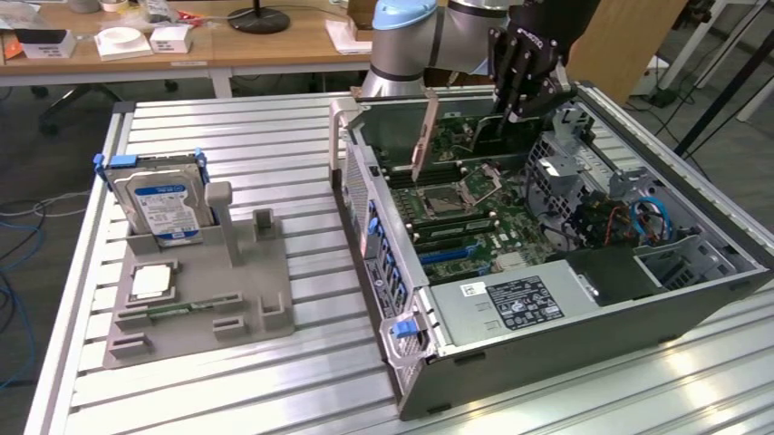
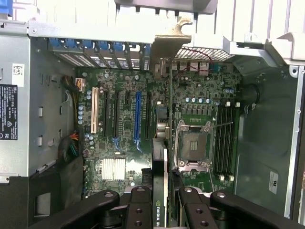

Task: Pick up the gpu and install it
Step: 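Insert the gpu into the slot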

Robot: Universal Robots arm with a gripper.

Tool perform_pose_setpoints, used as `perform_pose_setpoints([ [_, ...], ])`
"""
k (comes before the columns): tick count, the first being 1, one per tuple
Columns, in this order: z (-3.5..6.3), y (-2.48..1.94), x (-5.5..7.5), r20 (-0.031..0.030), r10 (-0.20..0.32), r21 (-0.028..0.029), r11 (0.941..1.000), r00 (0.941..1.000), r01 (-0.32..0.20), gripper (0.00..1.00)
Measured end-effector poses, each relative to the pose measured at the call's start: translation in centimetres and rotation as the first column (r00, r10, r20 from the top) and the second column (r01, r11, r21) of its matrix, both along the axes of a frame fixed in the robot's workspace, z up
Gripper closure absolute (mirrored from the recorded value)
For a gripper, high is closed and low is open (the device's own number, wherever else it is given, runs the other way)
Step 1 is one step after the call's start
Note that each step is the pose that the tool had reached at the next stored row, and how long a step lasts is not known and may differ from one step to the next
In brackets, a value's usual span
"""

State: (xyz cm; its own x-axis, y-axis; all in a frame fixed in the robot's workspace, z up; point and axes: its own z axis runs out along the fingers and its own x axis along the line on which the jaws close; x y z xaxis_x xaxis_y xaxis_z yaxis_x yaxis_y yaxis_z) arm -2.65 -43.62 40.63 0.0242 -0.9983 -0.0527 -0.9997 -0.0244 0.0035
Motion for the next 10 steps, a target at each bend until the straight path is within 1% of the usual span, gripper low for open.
perform_pose_setpoints([
  [1, -0.01, 0.00, 0.00, 0.0021, 0.000, 0.0000, 1.0000, 1.0000, 0.000, 0.74],
  [7, -0.24, 0.00, 0.00, 0.0189, 0.000, 0.0001, 1.0000, 0.9998, 0.000, 0.74],
  [9, -0.37, 0.00, 0.00, 0.0261, 0.000, 0.0001, 1.0000, 0.9997, 0.000, 0.74],
  [10, -0.42, 0.00, 0.00, 0.0285, 0.000, 0.0000, 1.0000, 0.9996, 0.000, 0.74],
])
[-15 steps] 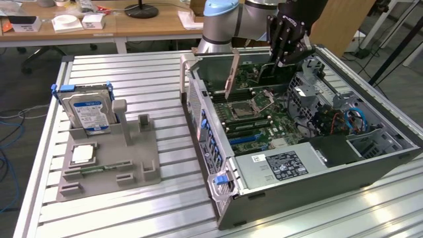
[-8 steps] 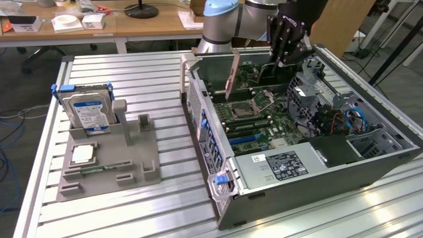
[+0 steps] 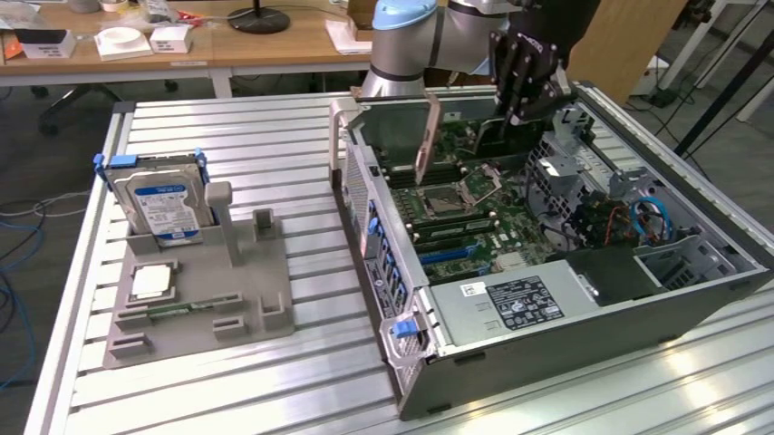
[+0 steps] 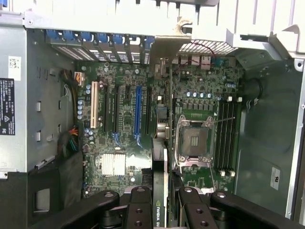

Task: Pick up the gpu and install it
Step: 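Insert the gpu into the slot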

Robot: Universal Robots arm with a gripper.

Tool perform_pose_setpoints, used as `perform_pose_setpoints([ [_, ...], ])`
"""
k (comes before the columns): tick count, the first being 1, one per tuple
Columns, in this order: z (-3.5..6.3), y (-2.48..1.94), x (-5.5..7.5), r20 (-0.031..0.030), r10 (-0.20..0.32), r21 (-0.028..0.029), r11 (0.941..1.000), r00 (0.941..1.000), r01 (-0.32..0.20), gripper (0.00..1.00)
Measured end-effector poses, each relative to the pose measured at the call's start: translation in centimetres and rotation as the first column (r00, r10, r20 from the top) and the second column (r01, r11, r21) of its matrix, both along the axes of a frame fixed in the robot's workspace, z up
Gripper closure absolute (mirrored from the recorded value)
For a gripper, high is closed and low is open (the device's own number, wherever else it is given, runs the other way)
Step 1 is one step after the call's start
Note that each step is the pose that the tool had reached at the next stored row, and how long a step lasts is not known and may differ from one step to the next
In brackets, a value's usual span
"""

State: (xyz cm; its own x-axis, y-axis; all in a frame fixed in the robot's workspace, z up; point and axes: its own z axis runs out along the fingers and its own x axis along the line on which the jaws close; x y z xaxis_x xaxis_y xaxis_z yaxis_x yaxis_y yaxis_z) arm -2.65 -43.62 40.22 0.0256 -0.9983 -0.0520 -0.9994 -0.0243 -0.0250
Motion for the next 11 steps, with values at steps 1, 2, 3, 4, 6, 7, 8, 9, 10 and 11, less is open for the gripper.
perform_pose_setpoints([
  [1, -0.02, 0.00, 0.00, 0.0004, 0.000, -0.0002, 1.0000, 1.0000, 0.000, 0.74],
  [2, -0.01, 0.00, 0.00, 0.0004, 0.000, -0.0003, 1.0000, 1.0000, 0.000, 0.74],
  [3, -0.01, 0.00, 0.00, 0.0004, 0.000, -0.0004, 1.0000, 1.0000, 0.000, 0.74],
  [4, -0.02, 0.00, 0.00, 0.0005, -0.001, -0.0004, 1.0000, 1.0000, 0.001, 0.74],
  [6, -0.06, 0.00, 0.00, 0.0006, -0.031, -0.0002, 0.9995, 0.9995, 0.031, 0.74],
  [7, -0.07, 0.00, 0.00, 0.0005, -0.049, -0.0003, 0.9988, 0.9988, 0.049, 0.74],
  [8, -0.10, 0.00, 0.00, 0.0005, -0.066, -0.0002, 0.9978, 0.9978, 0.066, 0.74],
  [9, -0.11, 0.00, 0.00, 0.0005, -0.083, -0.0003, 0.9966, 0.9966, 0.083, 0.74],
  [10, -0.12, 0.00, 0.00, 0.0005, -0.092, -0.0005, 0.9958, 0.9958, 0.092, 0.74],
  [11, -0.12, 0.00, 0.00, 0.0005, -0.092, -0.0007, 0.9958, 0.9958, 0.092, 0.74],
])
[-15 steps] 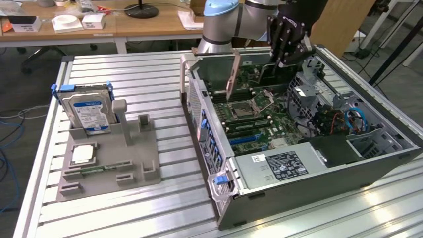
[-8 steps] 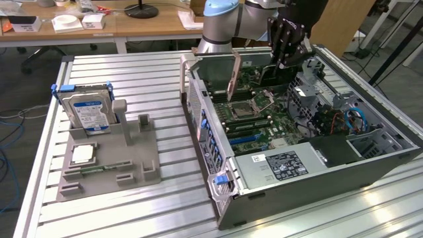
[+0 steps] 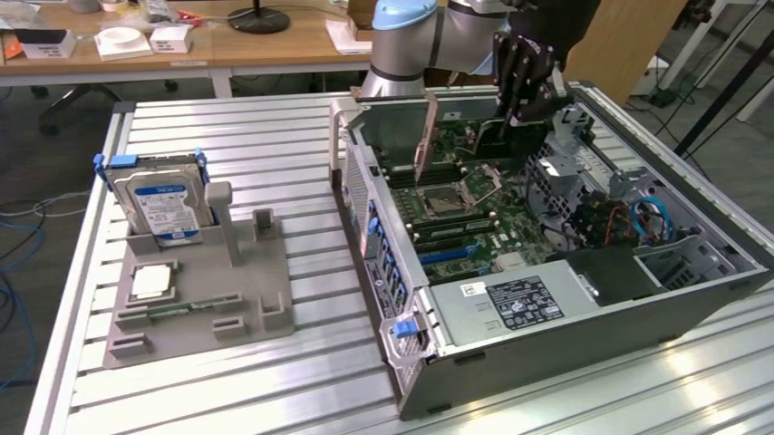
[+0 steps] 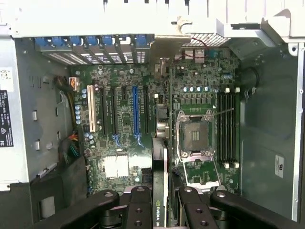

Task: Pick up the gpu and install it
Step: 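Insert the gpu into the slot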

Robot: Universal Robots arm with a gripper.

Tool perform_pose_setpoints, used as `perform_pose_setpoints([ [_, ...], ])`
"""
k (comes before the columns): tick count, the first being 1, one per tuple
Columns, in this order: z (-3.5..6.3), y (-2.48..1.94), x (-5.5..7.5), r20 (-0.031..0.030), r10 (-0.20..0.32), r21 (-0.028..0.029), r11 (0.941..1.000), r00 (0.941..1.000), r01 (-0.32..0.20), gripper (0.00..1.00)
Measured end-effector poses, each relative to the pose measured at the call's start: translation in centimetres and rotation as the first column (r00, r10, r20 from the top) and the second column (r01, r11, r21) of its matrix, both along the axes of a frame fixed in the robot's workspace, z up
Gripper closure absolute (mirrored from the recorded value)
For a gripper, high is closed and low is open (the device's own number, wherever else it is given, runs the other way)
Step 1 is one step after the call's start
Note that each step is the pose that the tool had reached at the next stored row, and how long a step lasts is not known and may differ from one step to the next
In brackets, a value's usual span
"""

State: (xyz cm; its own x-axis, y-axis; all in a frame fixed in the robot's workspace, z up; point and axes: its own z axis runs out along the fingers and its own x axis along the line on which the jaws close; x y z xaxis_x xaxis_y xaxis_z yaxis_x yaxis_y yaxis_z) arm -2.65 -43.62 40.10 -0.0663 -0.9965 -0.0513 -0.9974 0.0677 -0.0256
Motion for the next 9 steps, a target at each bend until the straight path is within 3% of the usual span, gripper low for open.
perform_pose_setpoints([
  [5, -0.06, 0.01, 0.00, 0.0001, 0.000, -0.0020, 1.0000, 1.0000, 0.000, 0.74],
  [7, -0.15, 0.01, 0.00, -0.0003, 0.000, -0.0099, 1.0000, 1.0000, 0.000, 0.74],
  [9, -0.23, 0.01, 0.00, -0.0044, 0.000, -0.0211, 0.9998, 1.0000, 0.000, 0.74],
])
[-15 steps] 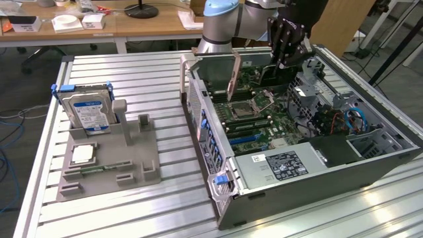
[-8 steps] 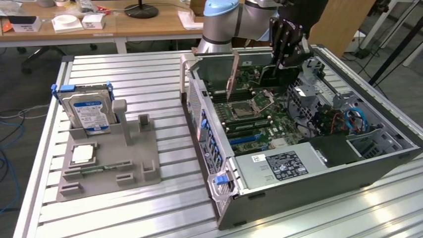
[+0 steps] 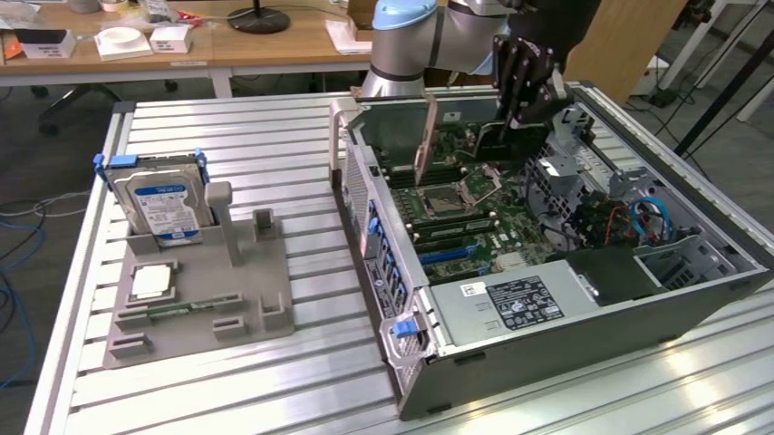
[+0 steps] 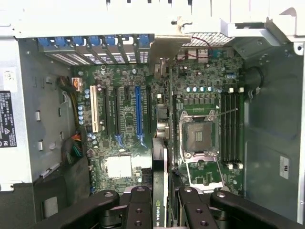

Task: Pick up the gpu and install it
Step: 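Insert the gpu into the slot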

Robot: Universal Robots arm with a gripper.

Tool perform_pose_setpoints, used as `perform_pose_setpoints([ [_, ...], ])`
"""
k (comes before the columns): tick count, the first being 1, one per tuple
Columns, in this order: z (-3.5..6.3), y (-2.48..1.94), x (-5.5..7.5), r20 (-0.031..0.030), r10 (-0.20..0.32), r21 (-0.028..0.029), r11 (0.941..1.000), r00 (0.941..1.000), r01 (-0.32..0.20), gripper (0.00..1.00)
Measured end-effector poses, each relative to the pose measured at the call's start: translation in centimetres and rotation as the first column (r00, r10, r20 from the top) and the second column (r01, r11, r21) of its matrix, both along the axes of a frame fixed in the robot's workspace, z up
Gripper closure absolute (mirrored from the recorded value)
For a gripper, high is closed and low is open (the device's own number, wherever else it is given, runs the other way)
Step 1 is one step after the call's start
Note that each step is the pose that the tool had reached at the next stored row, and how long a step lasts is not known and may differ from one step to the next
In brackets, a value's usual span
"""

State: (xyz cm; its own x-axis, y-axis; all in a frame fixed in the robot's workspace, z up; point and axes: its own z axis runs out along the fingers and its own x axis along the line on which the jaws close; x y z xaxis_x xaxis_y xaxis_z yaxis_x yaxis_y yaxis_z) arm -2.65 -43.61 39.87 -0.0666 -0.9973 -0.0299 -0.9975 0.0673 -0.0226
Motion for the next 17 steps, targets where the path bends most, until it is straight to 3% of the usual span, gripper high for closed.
perform_pose_setpoints([
  [3, -0.03, 0.00, 0.00, -0.0063, 0.000, -0.0234, 0.9997, 1.0000, 0.000, 0.74],
  [4, -0.04, 0.00, 0.00, -0.0064, 0.000, -0.0257, 0.9997, 1.0000, 0.000, 0.74],
  [17, -0.27, 0.00, 0.00, -0.0064, 0.000, -0.0261, 0.9997, 1.0000, 0.000, 0.74],
])
